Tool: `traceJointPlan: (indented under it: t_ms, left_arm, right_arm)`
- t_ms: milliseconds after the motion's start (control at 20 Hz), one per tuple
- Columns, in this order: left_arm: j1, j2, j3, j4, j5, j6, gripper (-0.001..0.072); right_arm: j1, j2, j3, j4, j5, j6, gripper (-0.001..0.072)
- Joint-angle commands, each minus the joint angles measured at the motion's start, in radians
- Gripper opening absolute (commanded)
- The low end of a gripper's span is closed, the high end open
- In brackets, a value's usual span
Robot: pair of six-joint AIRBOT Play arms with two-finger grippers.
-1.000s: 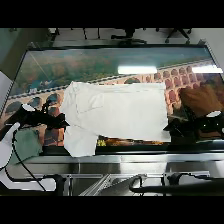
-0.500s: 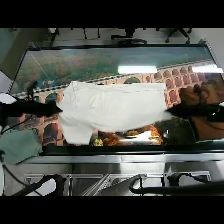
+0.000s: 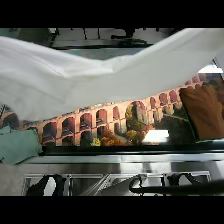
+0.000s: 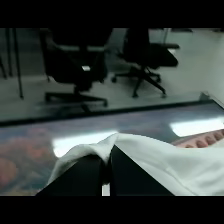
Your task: Fold the shirts.
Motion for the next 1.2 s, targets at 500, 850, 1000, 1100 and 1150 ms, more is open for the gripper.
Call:
traceJointPlan:
  t_ms: [500,850,1000,1100,1150]
  left_arm:
    - [-0.459,-0.349,0.048,0.591,-0.023,-0.107,0.0012]
    - [-0.476,-0.930,0.038,0.618,0.097,-0.132,0.0012]
    - [-0.474,-1.118,0.163,0.619,0.094,-0.170,0.0012]
    - [-0.473,-1.189,0.251,0.620,0.066,-0.180,0.0012]
    - [-0.473,-1.209,0.285,0.628,0.038,-0.195,0.0013]
  right_arm:
    - [0.025,-0.245,-0.144,-0.204,0.063,0.063,0.0024]
    - [0.141,-0.802,-0.230,-0.201,-0.069,-0.015,0.0024]
    - [0.148,-0.960,-0.142,-0.201,-0.087,-0.017,0.0024]
    - [0.148,-1.018,-0.065,-0.202,-0.086,-0.007,0.0023]
    - [0.148,-1.030,-0.039,-0.202,-0.082,-0.002,0.0023]
